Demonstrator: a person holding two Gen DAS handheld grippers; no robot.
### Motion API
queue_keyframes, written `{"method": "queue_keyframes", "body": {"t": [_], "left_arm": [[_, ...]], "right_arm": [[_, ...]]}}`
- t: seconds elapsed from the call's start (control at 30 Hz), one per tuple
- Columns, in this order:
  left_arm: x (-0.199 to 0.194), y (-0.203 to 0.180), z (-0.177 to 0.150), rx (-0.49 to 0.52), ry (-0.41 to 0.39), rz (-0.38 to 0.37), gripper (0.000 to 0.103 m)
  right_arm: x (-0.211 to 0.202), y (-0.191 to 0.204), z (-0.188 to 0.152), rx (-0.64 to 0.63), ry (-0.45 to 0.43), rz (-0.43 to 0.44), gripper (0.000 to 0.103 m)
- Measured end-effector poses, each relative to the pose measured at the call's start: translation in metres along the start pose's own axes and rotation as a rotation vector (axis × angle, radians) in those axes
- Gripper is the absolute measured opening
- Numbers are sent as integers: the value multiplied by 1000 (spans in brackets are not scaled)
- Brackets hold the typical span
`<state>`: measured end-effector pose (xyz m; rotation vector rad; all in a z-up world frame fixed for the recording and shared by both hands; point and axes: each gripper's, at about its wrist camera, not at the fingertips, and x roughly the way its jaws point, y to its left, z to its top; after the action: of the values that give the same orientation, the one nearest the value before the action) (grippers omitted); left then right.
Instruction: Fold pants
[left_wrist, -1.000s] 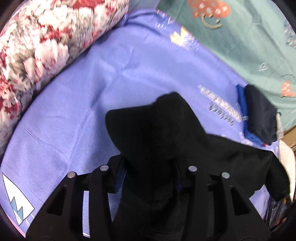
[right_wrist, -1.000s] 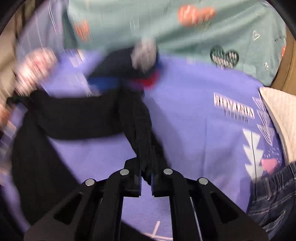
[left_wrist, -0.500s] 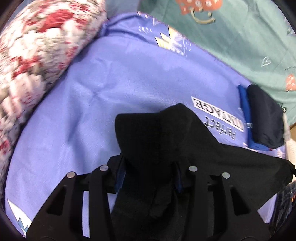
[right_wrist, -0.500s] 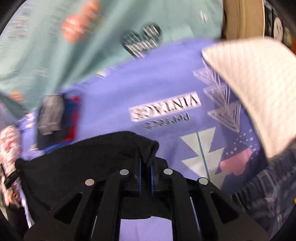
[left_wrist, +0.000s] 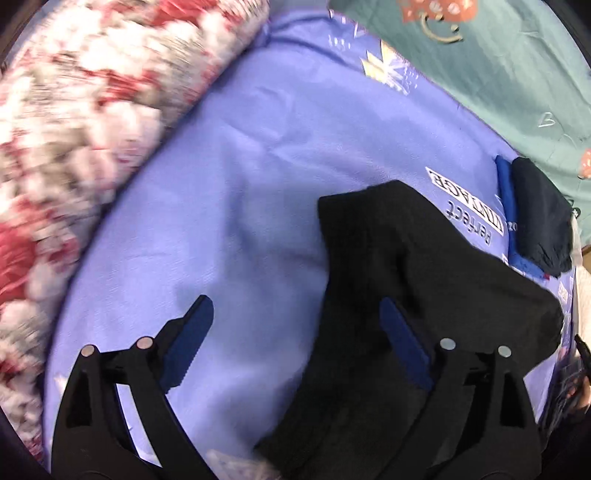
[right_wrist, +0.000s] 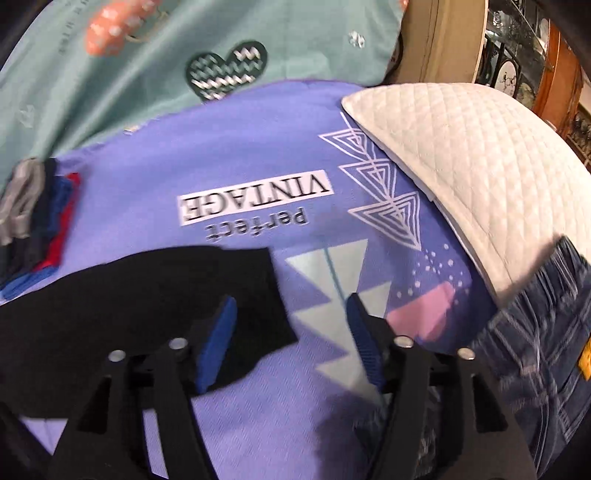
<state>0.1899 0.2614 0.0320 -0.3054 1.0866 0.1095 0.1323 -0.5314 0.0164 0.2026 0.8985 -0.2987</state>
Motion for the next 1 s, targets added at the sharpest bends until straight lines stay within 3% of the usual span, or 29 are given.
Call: {"method": "queue_keyframes", "body": {"t": [0.1, 0.23, 0.4, 0.43, 0.5, 0.67, 0.7, 0.73, 0.77, 0.8, 1.0], "left_arm": [[-28, 14, -28, -45, -8, -44, 93], [-39, 15, -91, -43, 56, -77, 93], [-20, 21, -141, -168, 116, -152, 89], [-15, 23, -146, -190, 119, -171, 82], [1, 21, -149, -229, 143, -215, 70], [11, -3, -147, -246, 63, -229, 65], [11, -4, -147, -257, 49, -228, 56], [13, -6, -147, -264, 42, -229, 36], [17, -10, -148, -264, 47, -244, 22], [17, -11, -149, -266, 53, -264, 15], [6, -30, -156, -225, 23, -296, 17]], "right_arm": [[-33, 9, -33, -35, -15, 83, 72], [-62, 21, -72, -59, -24, 176, 72], [-93, 30, -122, -57, -40, 237, 72], [-98, 30, -128, -60, -46, 241, 72], [-106, 26, -141, -62, -55, 244, 72], [-126, -8, -170, -14, -61, 204, 72], [-132, -18, -177, 4, -64, 186, 72], [-135, -26, -181, 15, -65, 174, 72], [-141, -37, -189, 32, -64, 150, 72], [-145, -46, -196, 39, -62, 131, 72], [-157, -68, -232, 11, -31, 36, 72]]}}
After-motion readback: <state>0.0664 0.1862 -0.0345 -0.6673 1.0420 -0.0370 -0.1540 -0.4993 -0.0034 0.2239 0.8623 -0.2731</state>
